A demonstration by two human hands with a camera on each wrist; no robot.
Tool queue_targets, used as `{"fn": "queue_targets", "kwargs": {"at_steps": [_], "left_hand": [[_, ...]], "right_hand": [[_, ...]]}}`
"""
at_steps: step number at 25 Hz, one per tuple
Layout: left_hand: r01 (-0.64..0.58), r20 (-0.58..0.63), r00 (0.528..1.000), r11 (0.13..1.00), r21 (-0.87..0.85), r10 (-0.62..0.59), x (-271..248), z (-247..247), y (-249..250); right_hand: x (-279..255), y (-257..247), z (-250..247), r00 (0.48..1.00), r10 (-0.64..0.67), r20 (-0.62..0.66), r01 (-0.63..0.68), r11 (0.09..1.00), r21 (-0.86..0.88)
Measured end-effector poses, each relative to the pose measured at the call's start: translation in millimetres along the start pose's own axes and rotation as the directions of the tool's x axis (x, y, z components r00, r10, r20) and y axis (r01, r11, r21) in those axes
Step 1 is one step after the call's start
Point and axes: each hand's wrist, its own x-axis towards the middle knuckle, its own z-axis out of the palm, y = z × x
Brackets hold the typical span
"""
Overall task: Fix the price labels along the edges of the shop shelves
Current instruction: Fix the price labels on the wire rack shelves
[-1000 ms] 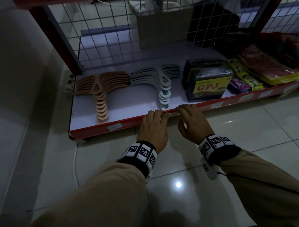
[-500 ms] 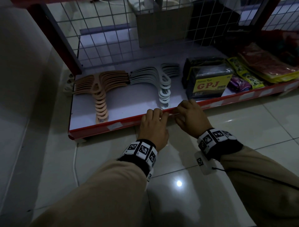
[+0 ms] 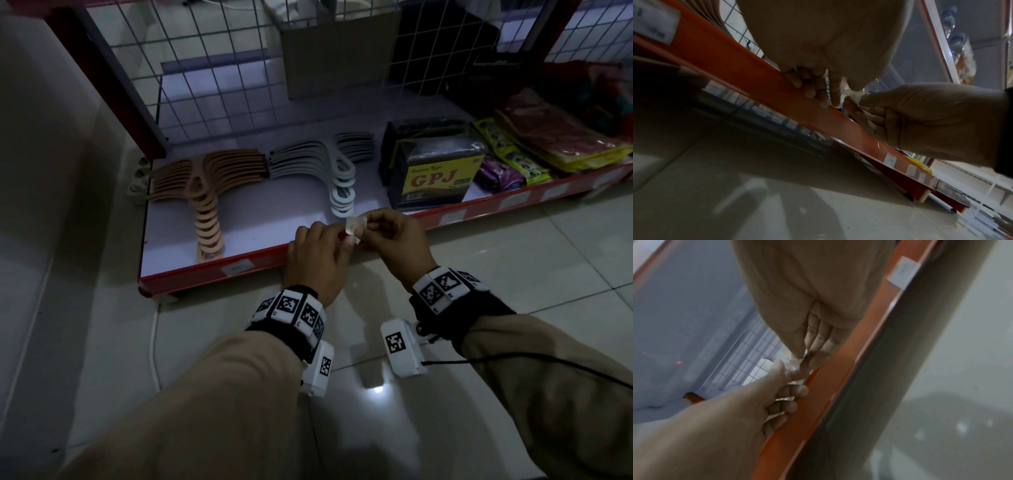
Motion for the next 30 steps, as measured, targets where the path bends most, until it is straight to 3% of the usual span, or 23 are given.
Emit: {"fn": "queue_targets", "kwargs": {"at_steps": [4,13,17,19,22,24,30], "left_hand": [[0.013,-0.03,0.999,0.99,-0.138,-0.017,-2.1,-3.2,0.5],[-0.008,0.021,1.0,0.999,0.034,0.007,0.5,-5.9,-1.9],[-0.047,0.079,0.996,0.992,0.115,0.038,0.3,-5.8,-4.3],[-0.039,0.058,0.998,0.997,0.067,0.035,-0.2,-6.1,-4.4],[-0.026,-0.002,1.0,0.998,-0.055,0.026,-0.8,-6.3,-6.5],[-0.018,-0.012,1.0,0.997,-0.078,0.017,0.7,-4.9,-8.8],[0.022,-0.033,0.999,0.998,-0.065,-0.024,4.1,1.0,-10.0]], "right_hand": [[-5.8,-1.5,4.5,0.997,0.079,-0.02,-0.077,0.994,0.071],[2.4,-6.5,-14.2,0.993,-0.072,-0.089,0.07,0.997,-0.016],[8.4,-13.3,-18.6,0.955,-0.168,0.245,0.249,0.903,-0.351],[10.0,-13.8,-15.8,0.943,-0.163,0.29,0.269,0.887,-0.376],[8.7,-10.5,-12.2,0.98,-0.077,0.185,0.11,0.979,-0.175],[6.3,-7.1,-11.2,0.988,-0.044,0.15,0.063,0.991,-0.12],[5.4,1.1,-20.6,0.998,-0.047,0.045,0.058,0.946,-0.32]]}}
